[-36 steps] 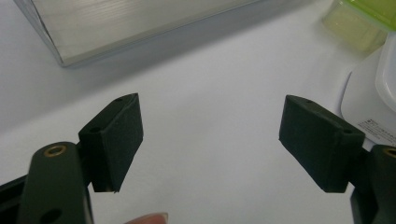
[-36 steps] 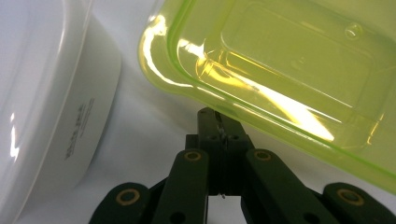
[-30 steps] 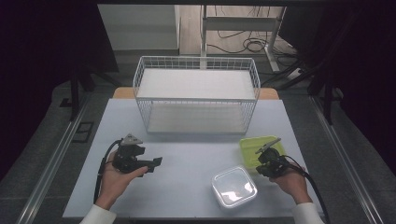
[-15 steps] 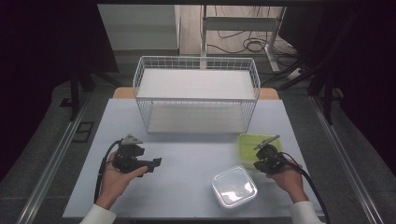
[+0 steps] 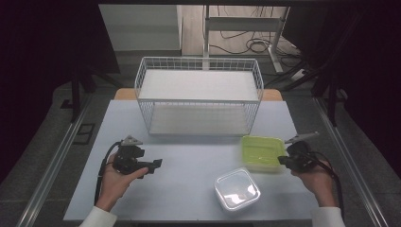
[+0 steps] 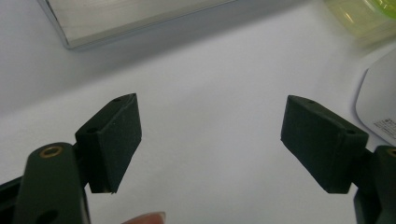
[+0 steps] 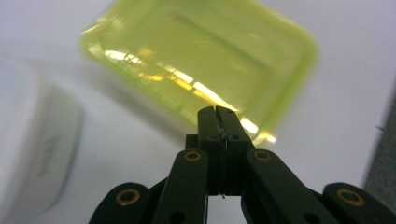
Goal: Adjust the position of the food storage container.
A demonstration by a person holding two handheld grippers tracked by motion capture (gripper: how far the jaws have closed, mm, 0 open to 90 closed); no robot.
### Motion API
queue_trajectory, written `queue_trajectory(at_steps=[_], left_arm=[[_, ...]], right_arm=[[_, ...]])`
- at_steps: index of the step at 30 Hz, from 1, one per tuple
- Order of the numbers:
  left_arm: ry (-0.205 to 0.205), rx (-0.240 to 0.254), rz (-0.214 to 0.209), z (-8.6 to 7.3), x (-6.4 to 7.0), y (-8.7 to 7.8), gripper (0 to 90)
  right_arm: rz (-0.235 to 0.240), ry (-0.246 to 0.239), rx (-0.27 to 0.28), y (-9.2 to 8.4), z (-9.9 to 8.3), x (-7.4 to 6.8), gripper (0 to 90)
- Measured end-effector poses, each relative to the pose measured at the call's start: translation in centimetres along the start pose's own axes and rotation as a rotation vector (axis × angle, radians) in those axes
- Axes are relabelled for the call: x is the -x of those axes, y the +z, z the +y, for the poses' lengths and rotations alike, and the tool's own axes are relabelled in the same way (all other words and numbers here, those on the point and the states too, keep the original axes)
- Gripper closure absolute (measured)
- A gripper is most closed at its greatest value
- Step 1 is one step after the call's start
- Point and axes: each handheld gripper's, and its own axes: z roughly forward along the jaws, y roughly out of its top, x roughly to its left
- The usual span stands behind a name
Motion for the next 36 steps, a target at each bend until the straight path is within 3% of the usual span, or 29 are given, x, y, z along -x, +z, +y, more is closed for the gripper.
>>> queue_trajectory(at_steps=[1,2,7,15,23,28,36], left_arm=[[0.000,0.000,0.000,0.0,0.0,0.0,19.9],[0.002,-0.001,0.001,0.0,0.0,0.0,19.9],[-0.003,0.005,0.006,0.0,-0.2,-0.2,19.8],[-0.006,0.001,0.011,-0.2,-0.3,-0.1,19.7],[-0.007,0.001,0.009,-0.1,-0.3,-0.2,19.5],[-0.020,0.002,-0.030,0.0,-0.2,-0.2,19.1],[-0.011,-0.005,-0.013,0.0,-0.2,0.0,18.9]], right_arm=[[0.000,0.000,0.000,0.0,0.0,0.0,88.8],[-0.042,0.046,0.003,0.3,0.1,1.1,88.8],[-0.125,0.114,0.001,1.3,0.3,3.5,88.8],[-0.155,0.132,-0.032,3.2,1.2,5.2,88.8],[-0.135,0.105,-0.078,4.8,1.2,4.7,88.9],[-0.134,0.097,-0.074,4.8,1.3,4.3,88.9],[-0.098,0.070,-0.075,5.5,2.1,2.6,88.9]])
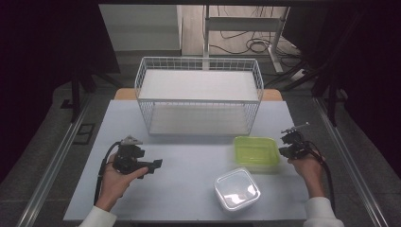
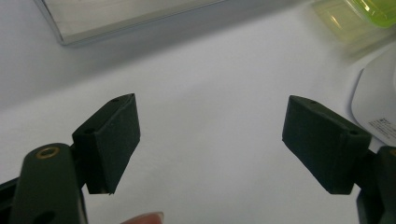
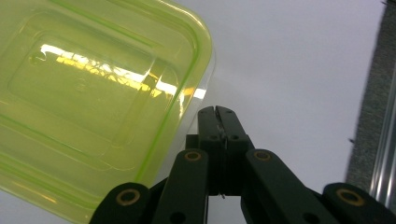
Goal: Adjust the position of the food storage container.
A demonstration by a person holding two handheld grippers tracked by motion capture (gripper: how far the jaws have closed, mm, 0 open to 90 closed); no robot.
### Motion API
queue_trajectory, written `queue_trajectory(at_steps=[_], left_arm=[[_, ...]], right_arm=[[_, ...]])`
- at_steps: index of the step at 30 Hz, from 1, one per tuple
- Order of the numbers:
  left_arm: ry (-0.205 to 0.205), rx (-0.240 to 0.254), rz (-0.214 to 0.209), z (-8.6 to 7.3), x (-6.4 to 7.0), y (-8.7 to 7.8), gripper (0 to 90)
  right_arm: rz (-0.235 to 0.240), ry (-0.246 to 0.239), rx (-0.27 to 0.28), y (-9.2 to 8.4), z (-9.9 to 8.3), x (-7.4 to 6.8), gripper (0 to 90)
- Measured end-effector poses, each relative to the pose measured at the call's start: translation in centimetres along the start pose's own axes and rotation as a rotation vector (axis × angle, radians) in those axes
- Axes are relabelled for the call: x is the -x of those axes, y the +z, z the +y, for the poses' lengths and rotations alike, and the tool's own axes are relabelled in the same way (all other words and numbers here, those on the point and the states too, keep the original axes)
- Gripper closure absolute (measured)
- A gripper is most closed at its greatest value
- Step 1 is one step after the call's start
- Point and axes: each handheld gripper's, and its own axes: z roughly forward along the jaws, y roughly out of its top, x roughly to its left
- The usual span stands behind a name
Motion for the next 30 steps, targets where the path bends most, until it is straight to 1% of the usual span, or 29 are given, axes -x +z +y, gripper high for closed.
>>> queue_trajectory(at_steps=[2,3,7,9,12,16,18,19,22,25,30], left_arm=[[0.001,0.000,0.007,0.0,0.0,0.0,18.8],[0.001,0.000,0.009,0.0,0.0,0.0,18.8],[0.004,-0.003,0.014,0.0,0.0,0.0,18.8],[0.004,-0.003,0.018,-0.1,0.0,0.0,18.7],[0.002,-0.001,0.021,-0.1,0.0,0.1,18.8],[0.001,-0.003,0.025,0.0,0.0,0.2,18.8],[0.002,-0.005,0.028,0.0,0.0,0.2,18.8],[0.002,-0.006,0.027,0.0,0.0,0.3,18.8],[0.001,-0.006,0.028,0.0,0.0,0.3,18.8],[0.003,-0.008,0.029,0.0,0.0,0.3,18.8],[0.002,-0.008,0.033,0.0,0.1,0.3,18.8]], right_arm=[[0.022,0.004,0.002,0.0,0.2,-0.6,88.9],[0.033,-0.004,0.006,0.0,0.4,-0.9,88.9],[0.045,-0.025,0.005,0.2,1.0,-2.4,88.9],[0.053,-0.043,-0.006,0.3,1.2,-3.1,88.9],[0.056,-0.057,-0.015,0.5,1.2,-3.6,88.9],[0.062,-0.064,-0.013,0.7,1.4,-4.2,88.8],[0.078,-0.065,-0.010,0.8,1.5,-4.6,88.9],[0.094,-0.064,-0.006,0.8,1.6,-4.9,88.8],[0.133,-0.080,0.006,0.7,2.0,-6.0,88.9],[0.146,-0.103,0.025,0.6,2.6,-7.2,88.8],[0.178,-0.118,0.035,0.9,3.3,-8.9,88.8]])
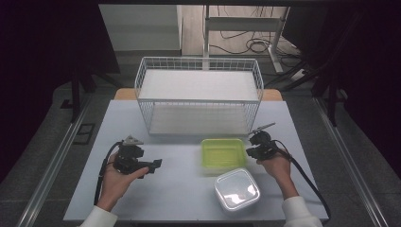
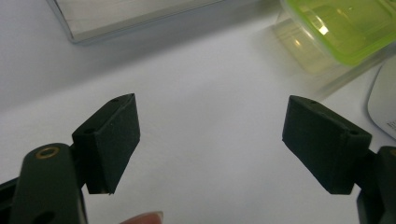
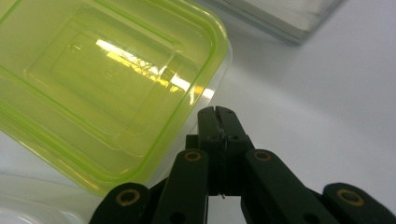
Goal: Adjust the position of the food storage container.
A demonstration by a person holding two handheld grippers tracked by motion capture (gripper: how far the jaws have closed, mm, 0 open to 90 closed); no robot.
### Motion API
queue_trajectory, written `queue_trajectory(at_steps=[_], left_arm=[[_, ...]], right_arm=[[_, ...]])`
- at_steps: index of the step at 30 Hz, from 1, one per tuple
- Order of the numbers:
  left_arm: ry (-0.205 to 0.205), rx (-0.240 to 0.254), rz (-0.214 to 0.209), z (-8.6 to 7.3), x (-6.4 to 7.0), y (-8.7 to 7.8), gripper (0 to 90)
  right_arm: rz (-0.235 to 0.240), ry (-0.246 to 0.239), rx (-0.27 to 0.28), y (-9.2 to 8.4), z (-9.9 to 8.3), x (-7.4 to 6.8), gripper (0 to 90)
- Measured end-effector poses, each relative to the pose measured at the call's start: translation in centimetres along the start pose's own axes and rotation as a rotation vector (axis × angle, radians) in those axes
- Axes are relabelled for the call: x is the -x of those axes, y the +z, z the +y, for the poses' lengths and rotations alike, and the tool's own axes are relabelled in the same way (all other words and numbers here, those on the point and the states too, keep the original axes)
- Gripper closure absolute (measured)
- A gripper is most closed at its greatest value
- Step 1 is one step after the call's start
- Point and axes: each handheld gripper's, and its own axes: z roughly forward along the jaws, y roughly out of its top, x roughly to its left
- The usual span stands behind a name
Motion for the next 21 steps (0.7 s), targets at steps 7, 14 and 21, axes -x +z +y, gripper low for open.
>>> queue_trajectory(at_steps=[7,14,21], left_arm=[[0.000,-0.002,0.005,0.0,-0.1,0.1,18.8],[0.001,-0.005,0.006,0.0,0.0,0.2,18.8],[-0.001,-0.005,0.002,0.1,-0.1,0.3,18.8]], right_arm=[[0.037,-0.022,0.001,0.5,0.8,-1.6,88.9],[0.071,-0.039,-0.002,0.8,1.2,-2.6,88.8],[0.111,-0.046,0.009,1.3,1.3,-3.1,88.8]])
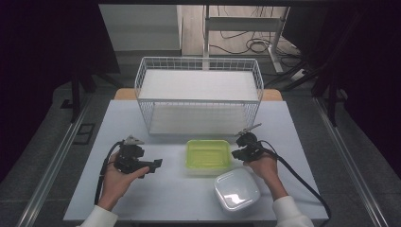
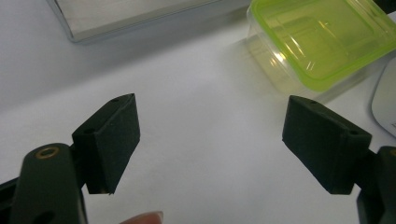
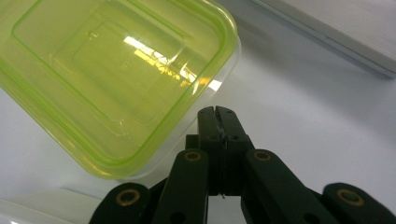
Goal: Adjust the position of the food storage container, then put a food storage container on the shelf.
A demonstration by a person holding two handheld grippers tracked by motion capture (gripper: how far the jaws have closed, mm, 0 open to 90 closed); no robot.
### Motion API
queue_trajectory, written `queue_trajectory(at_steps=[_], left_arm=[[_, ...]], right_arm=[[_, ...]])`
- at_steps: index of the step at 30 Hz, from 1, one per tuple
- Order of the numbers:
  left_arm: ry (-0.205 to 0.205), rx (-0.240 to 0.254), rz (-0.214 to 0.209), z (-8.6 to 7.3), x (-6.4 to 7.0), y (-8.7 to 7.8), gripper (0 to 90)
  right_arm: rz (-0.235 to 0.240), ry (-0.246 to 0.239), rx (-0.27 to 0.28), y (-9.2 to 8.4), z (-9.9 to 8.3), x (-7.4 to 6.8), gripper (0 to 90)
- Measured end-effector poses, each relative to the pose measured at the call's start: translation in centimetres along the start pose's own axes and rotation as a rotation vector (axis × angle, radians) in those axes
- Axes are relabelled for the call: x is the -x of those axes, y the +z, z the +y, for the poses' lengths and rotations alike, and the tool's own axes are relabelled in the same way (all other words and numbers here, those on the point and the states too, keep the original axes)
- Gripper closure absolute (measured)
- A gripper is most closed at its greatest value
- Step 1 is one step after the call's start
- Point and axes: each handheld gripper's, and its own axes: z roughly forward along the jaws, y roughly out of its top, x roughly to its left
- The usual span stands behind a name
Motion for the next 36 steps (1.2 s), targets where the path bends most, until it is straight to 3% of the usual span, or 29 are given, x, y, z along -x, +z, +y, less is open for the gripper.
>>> queue_trajectory(at_steps=[7,12,14,17,20,23,31,36], left_arm=[[0.000,0.002,-0.005,0.2,-0.1,0.2,18.8],[-0.007,0.024,-0.013,0.4,0.0,0.3,19.0],[-0.011,0.033,-0.022,0.4,0.1,0.2,19.2],[-0.011,0.040,-0.023,0.3,0.2,0.0,19.2],[-0.014,0.044,-0.023,0.4,0.1,-0.3,19.2],[-0.017,0.047,-0.026,0.5,0.1,-0.3,19.2],[-0.005,0.035,-0.026,0.6,0.4,0.1,19.2],[0.000,0.040,-0.033,0.7,0.7,0.2,19.1]], right_arm=[[0.024,-0.002,0.004,0.2,0.1,-0.2,88.8],[-0.032,-0.013,0.023,-0.8,-0.2,-0.1,88.4],[-0.061,0.000,0.073,-2.3,-0.4,0.2,84.0],[-0.061,0.020,0.145,-3.7,-0.5,0.4,67.6],[-0.034,0.070,0.214,-4.9,-0.5,0.6,46.5],[-0.008,0.088,0.260,-5.9,-0.6,0.7,36.1],[-0.005,0.077,0.285,-6.6,-1.0,0.8,29.5],[0.023,0.124,0.299,-6.7,-1.3,1.2,27.6]])
